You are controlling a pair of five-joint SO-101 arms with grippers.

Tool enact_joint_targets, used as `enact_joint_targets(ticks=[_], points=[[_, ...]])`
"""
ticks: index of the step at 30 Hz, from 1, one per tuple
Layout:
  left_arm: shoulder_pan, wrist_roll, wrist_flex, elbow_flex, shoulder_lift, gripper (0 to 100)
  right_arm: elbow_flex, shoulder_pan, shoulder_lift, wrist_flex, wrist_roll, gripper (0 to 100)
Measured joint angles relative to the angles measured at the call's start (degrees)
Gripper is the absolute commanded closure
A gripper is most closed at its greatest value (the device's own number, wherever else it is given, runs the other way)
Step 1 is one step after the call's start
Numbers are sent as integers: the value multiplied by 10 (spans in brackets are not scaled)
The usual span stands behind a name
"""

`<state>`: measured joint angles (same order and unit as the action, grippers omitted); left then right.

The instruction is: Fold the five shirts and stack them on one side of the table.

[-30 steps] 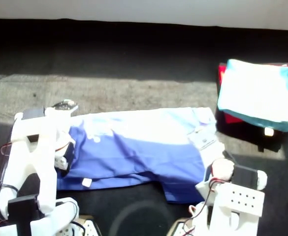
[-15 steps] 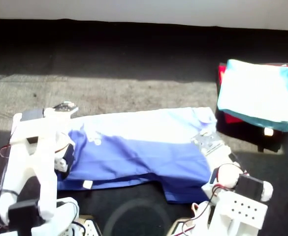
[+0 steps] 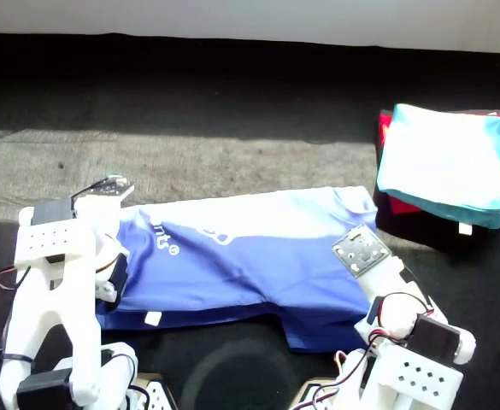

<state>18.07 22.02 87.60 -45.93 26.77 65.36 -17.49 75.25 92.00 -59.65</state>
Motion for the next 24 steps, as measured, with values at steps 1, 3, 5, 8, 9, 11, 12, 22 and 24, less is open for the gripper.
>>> enact_joint_targets(ticks=[1, 3, 5, 8, 9, 11, 12, 22, 24], points=[[0, 0, 0, 0, -1, 954, 0, 0, 0, 0, 0, 882], [0, 0, 0, 0, -1, 890, 0, 0, 0, 0, 0, 827], [0, 0, 0, 0, -1, 839, 0, 0, 0, 0, 0, 804], [0, 0, 0, 1, -1, 822, 0, 8, 0, 0, -1, 804], [0, 0, 0, 2, -1, 822, 0, 14, 0, 0, -1, 804], [0, 0, 3, 15, -1, 822, -1, 25, 0, 0, -2, 804], [2, 0, 8, 28, -1, 822, -5, 29, 0, 0, -2, 804], [23, 0, 40, 219, -14, 993, -173, 35, 3, 80, 4, 847], [19, 0, 35, 227, -43, 995, -198, 47, 4, 74, 41, 961]])
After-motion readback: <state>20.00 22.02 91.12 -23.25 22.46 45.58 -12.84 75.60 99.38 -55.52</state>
